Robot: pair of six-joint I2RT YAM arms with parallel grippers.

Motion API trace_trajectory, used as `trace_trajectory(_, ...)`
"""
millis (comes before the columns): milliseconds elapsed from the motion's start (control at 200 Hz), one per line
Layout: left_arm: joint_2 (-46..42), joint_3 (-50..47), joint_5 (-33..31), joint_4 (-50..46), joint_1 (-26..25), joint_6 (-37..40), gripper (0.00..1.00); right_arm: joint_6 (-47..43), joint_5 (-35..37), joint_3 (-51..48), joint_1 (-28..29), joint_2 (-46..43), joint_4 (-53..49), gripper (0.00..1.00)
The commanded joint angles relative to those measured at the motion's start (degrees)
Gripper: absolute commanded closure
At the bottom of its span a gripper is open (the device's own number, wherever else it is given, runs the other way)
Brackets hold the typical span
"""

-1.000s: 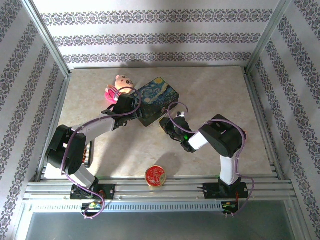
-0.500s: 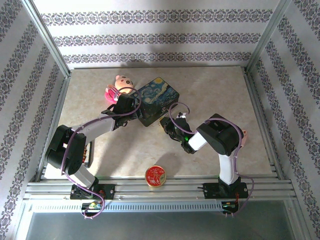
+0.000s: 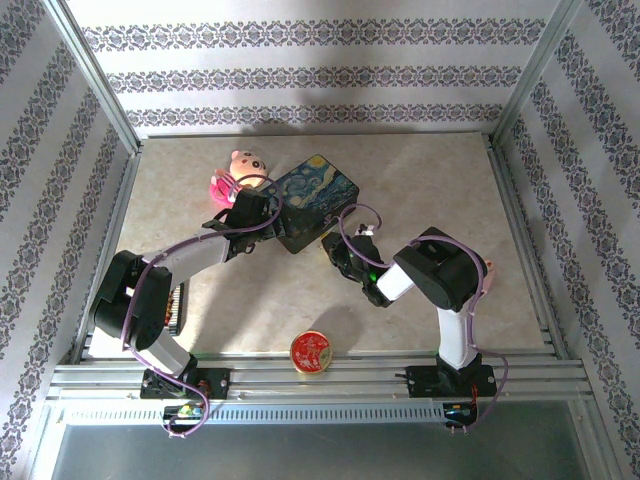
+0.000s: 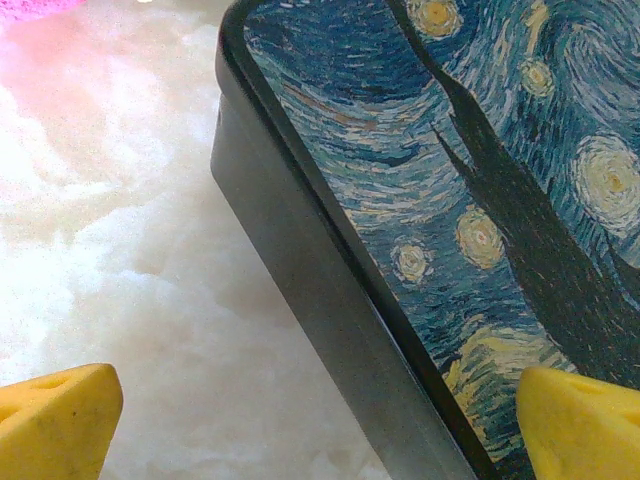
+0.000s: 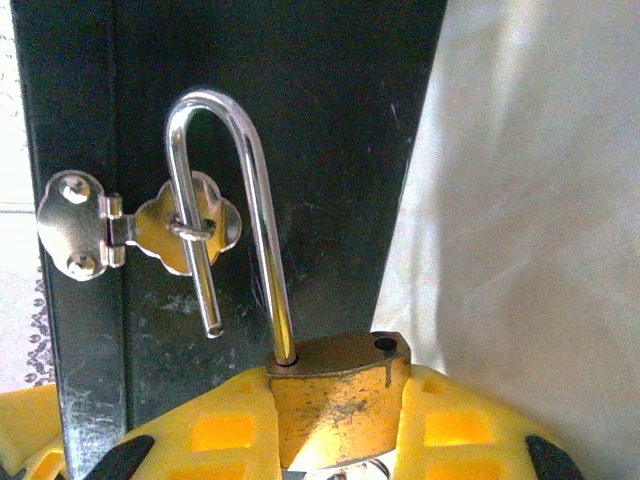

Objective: Unlock a padlock with a key

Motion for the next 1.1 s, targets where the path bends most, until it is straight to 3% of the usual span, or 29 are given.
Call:
trace_trajectory(0,-0.7,-2.3,-0.7,-5.4,0.6,1.3,0.00,1.0,5.0,-0.4,-1.4,0.2,-2.0,1.00)
trace_trajectory(1094,-2.2,-4.9,1.1,-3.9,2.1,-1.4,0.01,0.7,5.0,0.4,-2.3,-0.1,-2.1,1.00)
